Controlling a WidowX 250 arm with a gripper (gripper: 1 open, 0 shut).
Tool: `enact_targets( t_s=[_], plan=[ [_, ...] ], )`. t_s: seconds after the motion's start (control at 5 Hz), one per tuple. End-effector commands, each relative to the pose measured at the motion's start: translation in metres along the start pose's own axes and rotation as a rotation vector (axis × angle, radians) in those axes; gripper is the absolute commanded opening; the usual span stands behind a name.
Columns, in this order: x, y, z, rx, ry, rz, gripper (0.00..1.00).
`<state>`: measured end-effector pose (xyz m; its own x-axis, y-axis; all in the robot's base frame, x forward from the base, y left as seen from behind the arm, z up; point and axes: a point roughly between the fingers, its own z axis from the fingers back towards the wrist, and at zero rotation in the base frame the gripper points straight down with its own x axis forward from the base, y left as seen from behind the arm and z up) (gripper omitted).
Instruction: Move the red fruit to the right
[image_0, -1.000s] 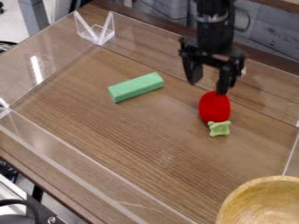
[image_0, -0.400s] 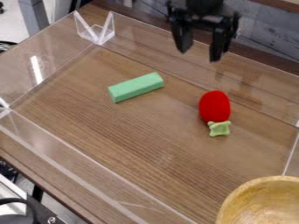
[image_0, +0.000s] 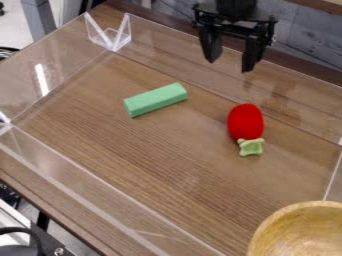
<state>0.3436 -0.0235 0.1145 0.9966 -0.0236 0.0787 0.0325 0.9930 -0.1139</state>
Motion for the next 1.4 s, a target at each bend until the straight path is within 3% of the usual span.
enact_targets(
  t_s=[0.0,0.2,0.4,0.6,0.8,1.2],
  plan=[
    [0.012,-0.009,0.016,0.004,-0.055,0.030,1.00],
    [0.016,-0.015,0.010,0.009,-0.045,0.061,1.00],
    [0.017,-0.029,0.001,0.013,-0.035,0.080,0.00],
    [0.017,-0.043,-0.015,0.023,-0.018,0.105,0.00],
    [0.019,-0.051,-0.008,0.018,-0.004,0.065,1.00],
    [0.024,-0.066,0.001,0.011,0.031,-0.014,1.00]
  ],
)
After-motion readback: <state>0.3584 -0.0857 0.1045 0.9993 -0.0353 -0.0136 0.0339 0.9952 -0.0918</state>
